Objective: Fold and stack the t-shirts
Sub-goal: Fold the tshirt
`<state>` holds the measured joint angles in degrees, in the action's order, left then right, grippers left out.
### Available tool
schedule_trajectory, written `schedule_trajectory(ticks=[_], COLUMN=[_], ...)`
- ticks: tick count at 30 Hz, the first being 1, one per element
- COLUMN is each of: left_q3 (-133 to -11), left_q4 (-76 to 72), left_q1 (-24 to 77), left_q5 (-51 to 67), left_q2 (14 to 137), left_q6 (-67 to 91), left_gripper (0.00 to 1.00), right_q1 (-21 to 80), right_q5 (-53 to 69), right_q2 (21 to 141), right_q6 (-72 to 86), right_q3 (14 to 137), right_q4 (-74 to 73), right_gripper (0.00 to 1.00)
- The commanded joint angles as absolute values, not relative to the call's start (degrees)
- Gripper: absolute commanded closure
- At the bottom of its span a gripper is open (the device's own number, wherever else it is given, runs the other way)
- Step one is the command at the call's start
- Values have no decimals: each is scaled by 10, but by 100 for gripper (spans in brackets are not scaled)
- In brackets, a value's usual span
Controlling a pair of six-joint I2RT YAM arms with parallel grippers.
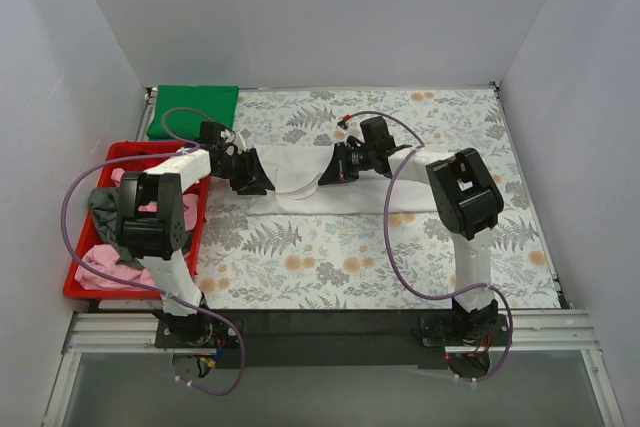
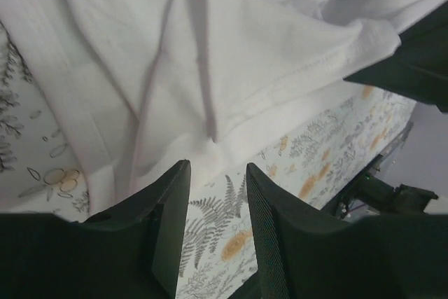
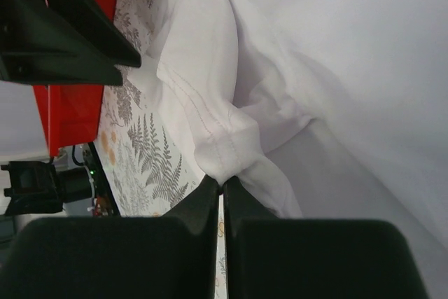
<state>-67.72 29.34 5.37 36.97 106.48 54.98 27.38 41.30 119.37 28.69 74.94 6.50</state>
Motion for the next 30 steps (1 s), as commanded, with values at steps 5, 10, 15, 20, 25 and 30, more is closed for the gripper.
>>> schedule_trajectory(ticks=[5, 10, 15, 20, 25, 30], left_q3=[-596, -564, -563, -570, -591, -606], left_q4=[172, 116, 114, 106, 122, 125], left_q1=[67, 113, 163, 172, 172, 172], left_q5=[470, 406, 341, 310, 259, 250], left_q2=[949, 931, 956, 984, 1025, 1045], left_q6=[566, 595, 607, 616, 611, 614], left_gripper=[63, 68, 75, 82, 88, 91], right_q1=[259, 250, 250, 250, 250, 262], right_q5=[433, 397, 370, 364, 396, 402], right_q2=[1202, 1190, 1191, 1189, 1149, 1102], right_q6=[362, 375, 388, 382, 329, 258], right_q3=[750, 721, 710, 708, 702, 669], right_q4=[127, 131, 130, 131, 142, 139], right_gripper=[94, 83, 76, 68, 63, 64])
